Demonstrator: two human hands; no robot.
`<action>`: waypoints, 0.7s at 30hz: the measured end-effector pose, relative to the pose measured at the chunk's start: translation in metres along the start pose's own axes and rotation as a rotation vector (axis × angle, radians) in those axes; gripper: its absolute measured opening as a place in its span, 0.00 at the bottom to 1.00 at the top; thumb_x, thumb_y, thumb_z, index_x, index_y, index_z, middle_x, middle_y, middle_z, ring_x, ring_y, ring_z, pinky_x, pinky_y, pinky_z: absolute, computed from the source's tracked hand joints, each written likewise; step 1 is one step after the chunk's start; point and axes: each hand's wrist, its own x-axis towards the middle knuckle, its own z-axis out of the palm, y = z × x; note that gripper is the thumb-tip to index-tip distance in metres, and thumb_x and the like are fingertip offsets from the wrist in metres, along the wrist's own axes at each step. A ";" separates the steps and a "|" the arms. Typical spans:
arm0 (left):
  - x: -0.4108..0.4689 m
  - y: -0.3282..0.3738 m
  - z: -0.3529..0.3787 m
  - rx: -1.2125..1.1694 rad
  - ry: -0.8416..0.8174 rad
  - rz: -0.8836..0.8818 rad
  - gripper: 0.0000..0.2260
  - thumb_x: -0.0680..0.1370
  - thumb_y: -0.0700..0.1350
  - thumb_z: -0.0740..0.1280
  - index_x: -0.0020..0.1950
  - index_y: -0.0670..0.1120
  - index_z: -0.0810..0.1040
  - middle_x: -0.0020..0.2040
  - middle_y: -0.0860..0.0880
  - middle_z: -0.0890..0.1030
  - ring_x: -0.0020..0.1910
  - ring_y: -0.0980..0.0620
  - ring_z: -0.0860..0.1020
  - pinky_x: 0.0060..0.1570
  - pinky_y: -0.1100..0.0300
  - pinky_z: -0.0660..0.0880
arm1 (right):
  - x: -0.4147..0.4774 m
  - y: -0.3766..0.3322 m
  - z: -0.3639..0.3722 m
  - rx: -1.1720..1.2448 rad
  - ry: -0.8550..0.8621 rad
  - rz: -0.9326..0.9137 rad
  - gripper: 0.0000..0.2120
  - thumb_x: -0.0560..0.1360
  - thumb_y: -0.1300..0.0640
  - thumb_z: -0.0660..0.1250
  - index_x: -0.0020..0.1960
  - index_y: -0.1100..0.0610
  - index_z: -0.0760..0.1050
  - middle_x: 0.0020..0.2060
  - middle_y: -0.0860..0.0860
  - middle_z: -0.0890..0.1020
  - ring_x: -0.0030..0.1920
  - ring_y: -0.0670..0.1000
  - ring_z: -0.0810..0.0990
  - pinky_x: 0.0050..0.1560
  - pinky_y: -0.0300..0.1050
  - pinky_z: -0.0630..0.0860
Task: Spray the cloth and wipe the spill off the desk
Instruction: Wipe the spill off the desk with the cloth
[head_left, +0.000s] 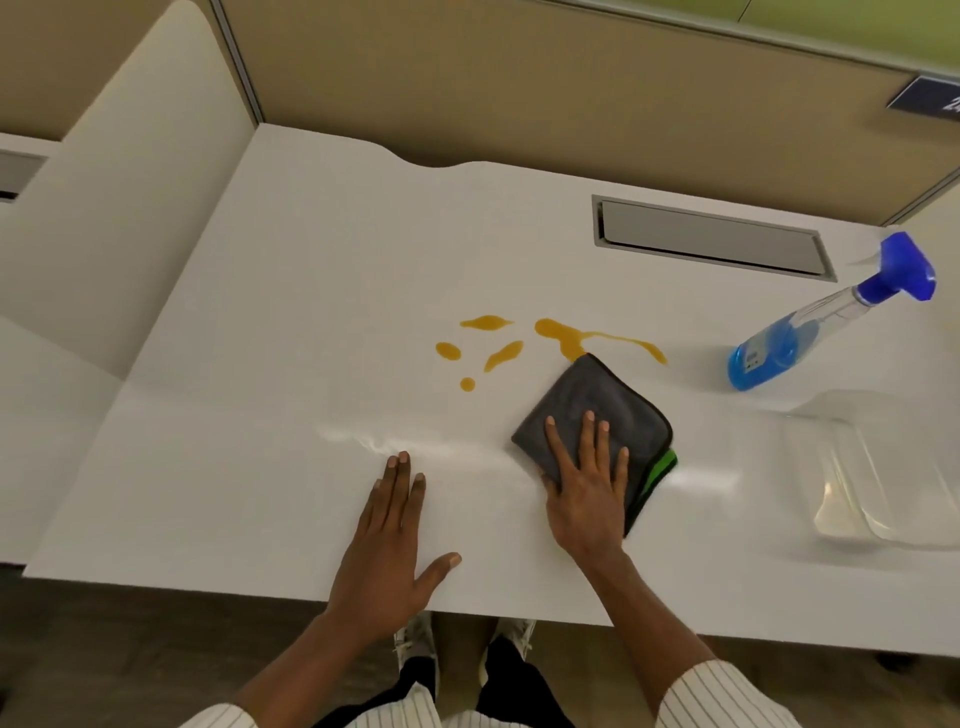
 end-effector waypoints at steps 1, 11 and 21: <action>0.000 0.000 0.000 0.003 0.006 0.005 0.47 0.82 0.70 0.60 0.86 0.44 0.41 0.87 0.45 0.36 0.86 0.46 0.38 0.82 0.53 0.38 | -0.010 0.006 0.000 -0.003 -0.003 0.016 0.29 0.84 0.40 0.43 0.84 0.42 0.47 0.85 0.56 0.47 0.85 0.60 0.42 0.81 0.69 0.48; 0.000 0.001 0.003 0.045 -0.024 0.005 0.47 0.82 0.71 0.57 0.86 0.43 0.39 0.86 0.43 0.34 0.85 0.45 0.37 0.83 0.47 0.44 | -0.026 -0.022 0.008 -0.045 -0.093 -0.193 0.31 0.85 0.40 0.50 0.84 0.40 0.42 0.85 0.55 0.42 0.84 0.59 0.38 0.82 0.68 0.43; 0.000 0.002 0.002 0.065 -0.009 0.003 0.46 0.83 0.70 0.57 0.86 0.42 0.41 0.86 0.42 0.36 0.86 0.44 0.38 0.82 0.48 0.43 | -0.004 0.044 -0.007 -0.010 -0.077 0.118 0.28 0.86 0.41 0.49 0.84 0.39 0.44 0.85 0.55 0.45 0.84 0.60 0.40 0.80 0.72 0.46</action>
